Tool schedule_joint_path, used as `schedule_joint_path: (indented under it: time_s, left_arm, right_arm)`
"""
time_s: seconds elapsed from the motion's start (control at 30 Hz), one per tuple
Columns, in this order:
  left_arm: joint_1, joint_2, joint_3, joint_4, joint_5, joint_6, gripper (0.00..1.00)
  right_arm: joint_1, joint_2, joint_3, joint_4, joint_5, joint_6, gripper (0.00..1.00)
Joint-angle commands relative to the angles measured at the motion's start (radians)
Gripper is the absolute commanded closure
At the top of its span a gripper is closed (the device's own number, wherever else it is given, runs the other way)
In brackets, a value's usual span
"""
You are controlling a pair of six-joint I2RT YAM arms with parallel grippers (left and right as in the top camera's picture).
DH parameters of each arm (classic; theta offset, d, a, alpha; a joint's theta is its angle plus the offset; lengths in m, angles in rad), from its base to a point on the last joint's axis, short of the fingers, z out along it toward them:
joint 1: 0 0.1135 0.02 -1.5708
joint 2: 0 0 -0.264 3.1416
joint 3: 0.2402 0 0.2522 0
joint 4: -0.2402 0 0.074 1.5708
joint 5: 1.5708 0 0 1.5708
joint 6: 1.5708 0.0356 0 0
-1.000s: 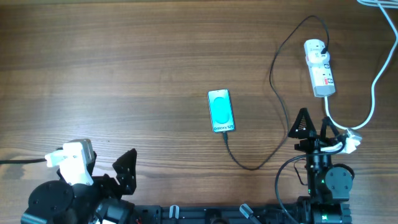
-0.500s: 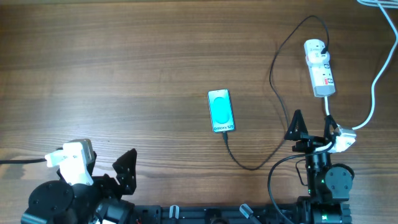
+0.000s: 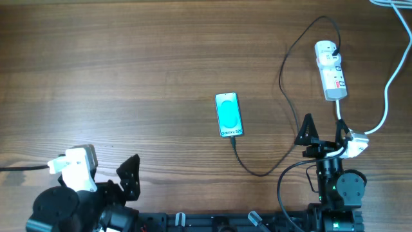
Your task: Plug charger to phone and switch on socket
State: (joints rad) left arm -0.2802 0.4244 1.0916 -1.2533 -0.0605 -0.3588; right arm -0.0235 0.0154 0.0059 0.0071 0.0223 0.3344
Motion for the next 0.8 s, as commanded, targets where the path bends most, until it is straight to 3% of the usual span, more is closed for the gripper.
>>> schedule_joint_path:
  time_s: [0.0, 0.2, 0.33, 0.5, 0.77]
  left_arm:
    - [0.082, -0.072, -0.147, 0.114, -0.002, 0.021, 0.0]
    - [0.228, -0.274, -0.491, 0.409, 0.163, 0.022, 0.0]
    - [0.275, -0.359, -0.652, 0.585, 0.195, 0.025, 0.0]
    - [0.28, -0.415, -0.823, 0.873, 0.198, 0.141, 0.0]
    - [0.311, -0.422, -0.971, 1.031, 0.198, 0.205, 0.0]
  right_arm:
    - [-0.007, -0.012, -0.001, 0.0, -0.019, -0.016, 0.0]
    - [-0.007, -0.012, -0.001, 0.0, -0.019, -0.016, 0.0]
    - [-0.007, -0.012, -0.001, 0.0, -0.019, -0.017, 0.0]
    - [-0.007, -0.012, -0.001, 0.0, -0.019, -0.016, 0.0]
    - [-0.007, -0.012, -0.001, 0.0, -0.019, -0.016, 0.0]
